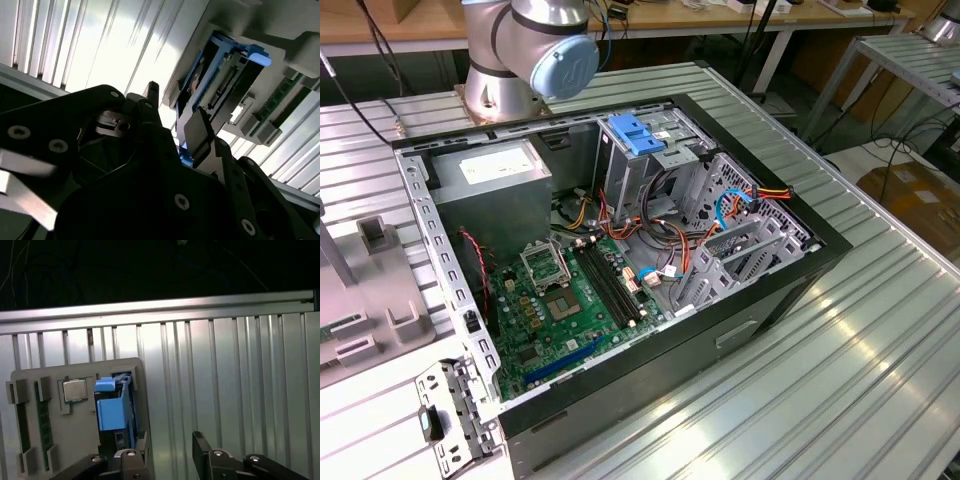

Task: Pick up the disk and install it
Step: 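Pick up the disk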

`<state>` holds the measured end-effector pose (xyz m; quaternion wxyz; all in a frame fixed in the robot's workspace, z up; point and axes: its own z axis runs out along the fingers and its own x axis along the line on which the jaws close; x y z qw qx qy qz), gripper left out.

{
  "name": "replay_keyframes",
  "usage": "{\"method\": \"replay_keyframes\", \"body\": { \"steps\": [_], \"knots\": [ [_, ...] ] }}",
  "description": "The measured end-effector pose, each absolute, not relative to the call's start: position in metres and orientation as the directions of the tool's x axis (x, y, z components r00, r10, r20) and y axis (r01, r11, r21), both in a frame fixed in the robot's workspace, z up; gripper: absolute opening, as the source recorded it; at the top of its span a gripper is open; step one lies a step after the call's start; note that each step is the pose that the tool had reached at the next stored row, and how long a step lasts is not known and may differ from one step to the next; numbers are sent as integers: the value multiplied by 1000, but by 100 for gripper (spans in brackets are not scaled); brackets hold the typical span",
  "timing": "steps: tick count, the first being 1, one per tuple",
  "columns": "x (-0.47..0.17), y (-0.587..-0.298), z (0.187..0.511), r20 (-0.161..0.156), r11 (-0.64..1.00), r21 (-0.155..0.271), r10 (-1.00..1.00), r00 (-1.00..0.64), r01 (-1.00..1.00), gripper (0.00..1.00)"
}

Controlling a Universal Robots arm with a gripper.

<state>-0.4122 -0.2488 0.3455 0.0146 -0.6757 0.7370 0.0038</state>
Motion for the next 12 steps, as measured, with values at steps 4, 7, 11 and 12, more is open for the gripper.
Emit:
{"method": "replay_keyframes", "body": {
  "steps": [4, 7, 11, 12],
  "knots": [
    [-412, -276, 345, -27, 87, -14, -996, -86, -996, 48],
    [-412, -291, 343, -27, 87, -14, -996, -86, -996, 48],
    [-412, -295, 338, -25, 85, -14, -996, -84, -996, 48],
    [-412, -295, 334, -25, 59, -14, -998, -58, -998, 48]
  ]
}}
